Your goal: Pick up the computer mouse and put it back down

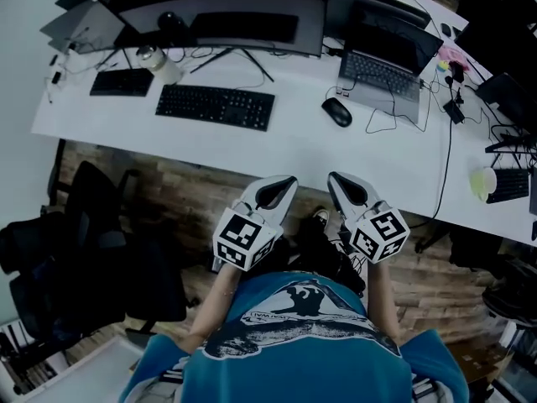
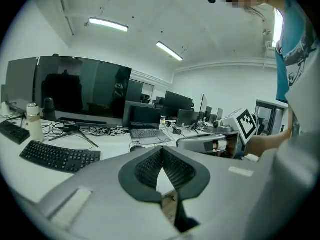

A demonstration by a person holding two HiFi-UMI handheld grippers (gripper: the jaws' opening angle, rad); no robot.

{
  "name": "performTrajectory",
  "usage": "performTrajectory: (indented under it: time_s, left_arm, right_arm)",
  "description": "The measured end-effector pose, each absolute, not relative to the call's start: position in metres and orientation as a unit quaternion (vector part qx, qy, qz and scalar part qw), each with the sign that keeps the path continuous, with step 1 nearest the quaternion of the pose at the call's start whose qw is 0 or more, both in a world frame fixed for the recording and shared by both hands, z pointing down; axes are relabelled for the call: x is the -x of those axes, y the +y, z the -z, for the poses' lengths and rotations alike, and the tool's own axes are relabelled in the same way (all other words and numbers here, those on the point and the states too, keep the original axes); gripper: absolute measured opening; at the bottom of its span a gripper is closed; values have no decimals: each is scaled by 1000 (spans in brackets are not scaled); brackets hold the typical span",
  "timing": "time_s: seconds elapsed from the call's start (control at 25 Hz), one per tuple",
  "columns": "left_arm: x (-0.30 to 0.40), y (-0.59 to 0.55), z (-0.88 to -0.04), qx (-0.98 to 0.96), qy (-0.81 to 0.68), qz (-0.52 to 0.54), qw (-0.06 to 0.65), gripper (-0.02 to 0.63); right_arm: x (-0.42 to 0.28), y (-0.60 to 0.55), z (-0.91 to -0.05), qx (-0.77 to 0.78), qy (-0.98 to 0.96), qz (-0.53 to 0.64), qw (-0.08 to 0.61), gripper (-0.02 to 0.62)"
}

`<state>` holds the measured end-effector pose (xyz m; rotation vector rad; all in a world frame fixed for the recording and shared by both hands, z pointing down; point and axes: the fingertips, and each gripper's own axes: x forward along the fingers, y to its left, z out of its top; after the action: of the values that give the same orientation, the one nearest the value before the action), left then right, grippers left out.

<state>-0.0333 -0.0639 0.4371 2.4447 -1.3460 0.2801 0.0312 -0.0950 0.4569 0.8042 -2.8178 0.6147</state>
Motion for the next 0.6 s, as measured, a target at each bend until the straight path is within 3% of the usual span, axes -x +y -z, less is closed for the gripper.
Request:
performTrajectory:
  time_s: [0.6]
  left_arm:
    - [78,21,-446,-874,-452,-95,153,18]
  right_arm:
    - [14,-11,-449,-300,-935,-176,69,0]
